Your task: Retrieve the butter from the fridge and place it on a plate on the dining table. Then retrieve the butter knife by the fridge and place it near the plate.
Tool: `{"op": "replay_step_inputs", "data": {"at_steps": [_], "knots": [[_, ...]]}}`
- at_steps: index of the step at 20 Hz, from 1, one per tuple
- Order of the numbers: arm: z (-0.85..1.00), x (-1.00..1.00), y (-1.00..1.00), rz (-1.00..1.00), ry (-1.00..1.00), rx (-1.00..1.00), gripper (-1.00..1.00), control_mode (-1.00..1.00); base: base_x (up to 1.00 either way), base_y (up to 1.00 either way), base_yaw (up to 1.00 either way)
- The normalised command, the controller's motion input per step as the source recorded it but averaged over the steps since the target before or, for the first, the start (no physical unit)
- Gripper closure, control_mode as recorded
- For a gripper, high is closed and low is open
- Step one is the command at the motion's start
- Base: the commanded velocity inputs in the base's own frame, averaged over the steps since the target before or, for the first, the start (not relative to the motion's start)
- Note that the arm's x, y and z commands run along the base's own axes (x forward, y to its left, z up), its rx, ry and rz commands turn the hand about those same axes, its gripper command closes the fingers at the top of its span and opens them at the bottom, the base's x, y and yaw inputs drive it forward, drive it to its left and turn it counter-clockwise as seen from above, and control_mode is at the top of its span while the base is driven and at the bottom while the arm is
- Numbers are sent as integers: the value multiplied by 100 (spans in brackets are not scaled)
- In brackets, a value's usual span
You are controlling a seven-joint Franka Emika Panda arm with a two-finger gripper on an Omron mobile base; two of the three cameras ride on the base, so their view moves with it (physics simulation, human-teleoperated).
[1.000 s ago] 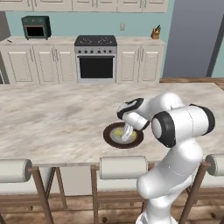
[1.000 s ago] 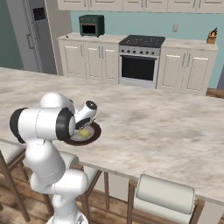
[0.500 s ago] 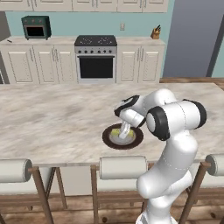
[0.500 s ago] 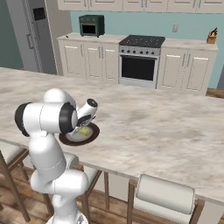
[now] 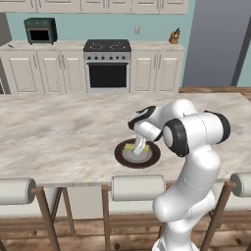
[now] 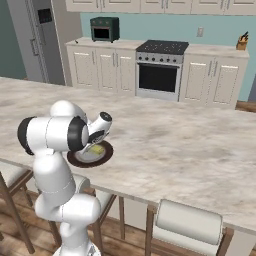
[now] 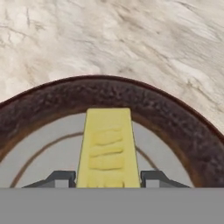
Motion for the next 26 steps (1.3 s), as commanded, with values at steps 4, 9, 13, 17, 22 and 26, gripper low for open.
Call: {"op": "replay_step_inputs", "data": {"at_steps": [4, 9, 13, 17, 22, 26], "knots": [[0, 0, 0, 0, 0, 0, -100, -100, 0, 0, 0], [0, 0, 0, 0, 1, 0, -100, -100, 0, 0, 0], [0, 0, 0, 1, 5, 0, -100, -100, 0, 0, 0], [11, -7, 0, 0, 11, -3, -100, -100, 0, 0, 0], [81, -44, 0, 0, 16, -6, -100, -100, 0, 0, 0], [100, -48, -1, 0, 24, -6, -100, -100, 0, 0, 0]]}}
